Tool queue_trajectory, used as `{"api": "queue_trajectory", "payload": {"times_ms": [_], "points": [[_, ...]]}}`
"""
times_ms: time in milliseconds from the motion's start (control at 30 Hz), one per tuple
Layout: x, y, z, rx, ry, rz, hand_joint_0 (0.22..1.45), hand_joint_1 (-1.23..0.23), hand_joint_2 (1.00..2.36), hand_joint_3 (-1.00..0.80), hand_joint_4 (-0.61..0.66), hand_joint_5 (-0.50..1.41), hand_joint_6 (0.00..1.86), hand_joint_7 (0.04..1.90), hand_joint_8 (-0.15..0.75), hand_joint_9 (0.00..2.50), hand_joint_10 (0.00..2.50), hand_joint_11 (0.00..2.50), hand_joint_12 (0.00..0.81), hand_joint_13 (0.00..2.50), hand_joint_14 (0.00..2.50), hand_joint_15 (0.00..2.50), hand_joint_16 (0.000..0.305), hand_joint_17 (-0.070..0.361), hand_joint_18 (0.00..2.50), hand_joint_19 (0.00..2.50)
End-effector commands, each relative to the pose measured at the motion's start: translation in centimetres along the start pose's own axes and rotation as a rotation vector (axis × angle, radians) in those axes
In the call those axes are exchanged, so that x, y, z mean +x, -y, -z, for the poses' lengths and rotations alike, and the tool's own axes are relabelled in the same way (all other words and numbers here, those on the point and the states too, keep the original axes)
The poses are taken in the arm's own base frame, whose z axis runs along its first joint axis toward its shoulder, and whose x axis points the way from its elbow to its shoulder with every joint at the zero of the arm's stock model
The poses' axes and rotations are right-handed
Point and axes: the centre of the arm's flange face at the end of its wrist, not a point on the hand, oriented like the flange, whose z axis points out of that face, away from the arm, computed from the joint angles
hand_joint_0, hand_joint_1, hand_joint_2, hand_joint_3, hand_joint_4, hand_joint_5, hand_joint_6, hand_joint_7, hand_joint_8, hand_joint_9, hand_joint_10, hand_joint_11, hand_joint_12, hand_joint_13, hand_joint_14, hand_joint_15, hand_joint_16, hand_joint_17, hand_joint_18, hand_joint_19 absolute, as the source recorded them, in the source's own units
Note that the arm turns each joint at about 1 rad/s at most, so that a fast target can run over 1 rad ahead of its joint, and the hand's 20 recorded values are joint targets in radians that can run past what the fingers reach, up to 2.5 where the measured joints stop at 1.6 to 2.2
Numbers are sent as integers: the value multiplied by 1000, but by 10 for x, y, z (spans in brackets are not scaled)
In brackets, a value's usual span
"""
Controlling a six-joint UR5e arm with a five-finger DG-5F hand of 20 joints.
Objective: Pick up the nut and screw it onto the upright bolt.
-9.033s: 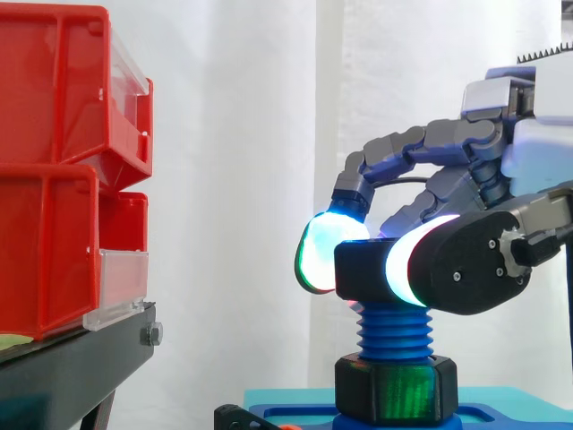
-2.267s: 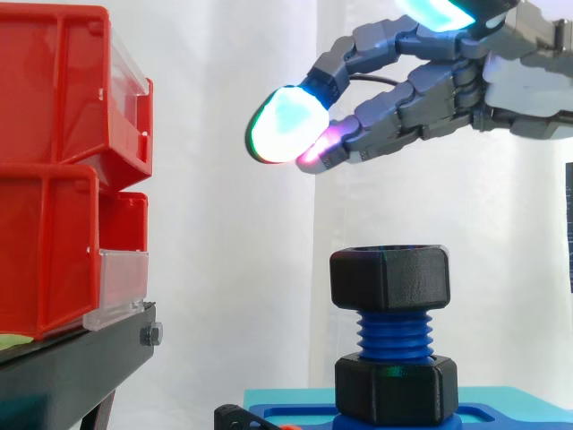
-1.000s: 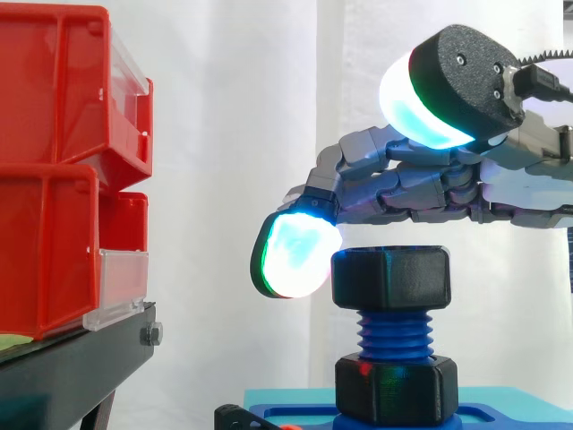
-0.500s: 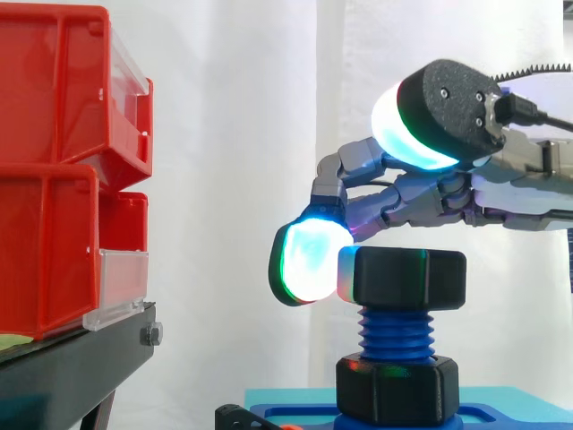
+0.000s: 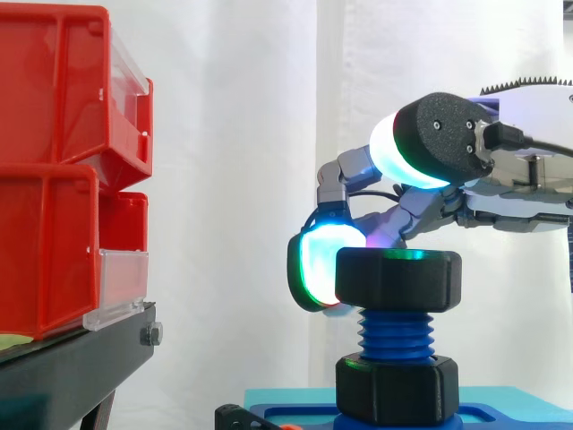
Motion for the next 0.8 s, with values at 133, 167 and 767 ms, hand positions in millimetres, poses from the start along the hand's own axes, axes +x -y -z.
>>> {"api": "queue_trajectory", "payload": {"times_ms": [133,167,767], "points": [[0,9,2,9,-21,8,499,-129,1000,-500,44,88,503,1387,176,1165,0,0,253,672,0,0,30,66,504,0],[-1,10,2,11,-22,10,499,-130,1000,-500,49,89,502,1394,172,1177,0,0,251,687,0,0,29,66,514,0],[-17,9,-4,-32,-21,7,479,-81,1000,-500,76,74,502,1402,194,1529,3,89,234,912,0,0,29,64,778,81]]}}
